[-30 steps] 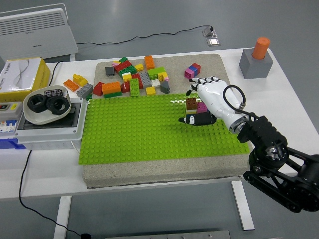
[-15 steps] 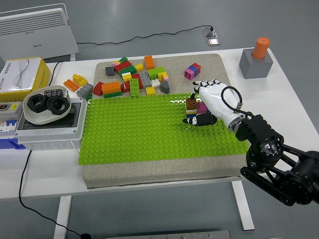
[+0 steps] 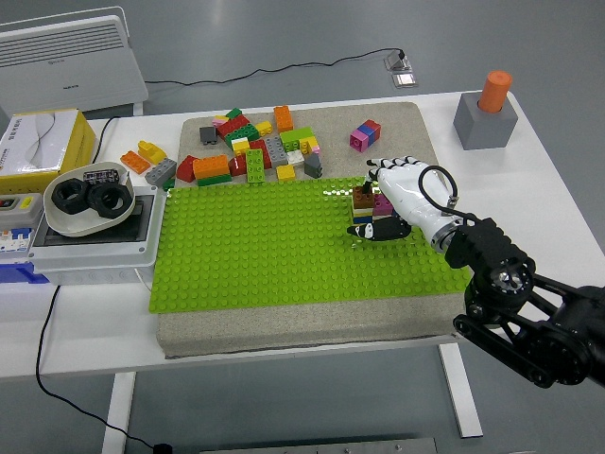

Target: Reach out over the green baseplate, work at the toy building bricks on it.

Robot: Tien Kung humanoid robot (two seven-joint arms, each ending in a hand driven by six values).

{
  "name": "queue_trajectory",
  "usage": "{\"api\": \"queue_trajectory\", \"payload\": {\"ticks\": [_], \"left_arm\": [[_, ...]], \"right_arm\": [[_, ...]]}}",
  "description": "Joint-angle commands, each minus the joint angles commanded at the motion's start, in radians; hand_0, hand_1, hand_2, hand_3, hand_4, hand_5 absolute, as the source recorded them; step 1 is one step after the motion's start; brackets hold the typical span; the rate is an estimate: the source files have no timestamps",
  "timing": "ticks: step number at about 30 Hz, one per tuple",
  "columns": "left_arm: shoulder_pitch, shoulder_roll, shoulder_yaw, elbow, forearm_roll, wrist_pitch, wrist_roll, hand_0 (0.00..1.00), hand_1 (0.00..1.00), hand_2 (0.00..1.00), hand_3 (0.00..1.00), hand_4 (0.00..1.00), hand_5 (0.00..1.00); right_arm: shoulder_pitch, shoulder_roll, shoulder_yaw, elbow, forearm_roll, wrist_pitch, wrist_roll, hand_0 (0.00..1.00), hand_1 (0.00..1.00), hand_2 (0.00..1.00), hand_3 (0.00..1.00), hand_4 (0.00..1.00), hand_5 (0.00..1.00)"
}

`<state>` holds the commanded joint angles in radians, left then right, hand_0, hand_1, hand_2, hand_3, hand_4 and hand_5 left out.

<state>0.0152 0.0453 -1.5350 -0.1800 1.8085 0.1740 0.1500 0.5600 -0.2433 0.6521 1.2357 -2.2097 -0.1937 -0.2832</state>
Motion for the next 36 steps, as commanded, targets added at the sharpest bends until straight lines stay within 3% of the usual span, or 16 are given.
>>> {"api": "queue_trajectory", "payload": {"ticks": [36], "left_arm": [[-0.002,0.002,-0.012,0.000,0.006,0.006,-0.004,0.693,0.382,0.440,0.481,0.025,0.002]], "right_arm": [[0.009,0.004,-0.015,-0.036,0.047,-0.004,0.011,0.856,0.853,0.902,0.615,0.950,0.590]]}}
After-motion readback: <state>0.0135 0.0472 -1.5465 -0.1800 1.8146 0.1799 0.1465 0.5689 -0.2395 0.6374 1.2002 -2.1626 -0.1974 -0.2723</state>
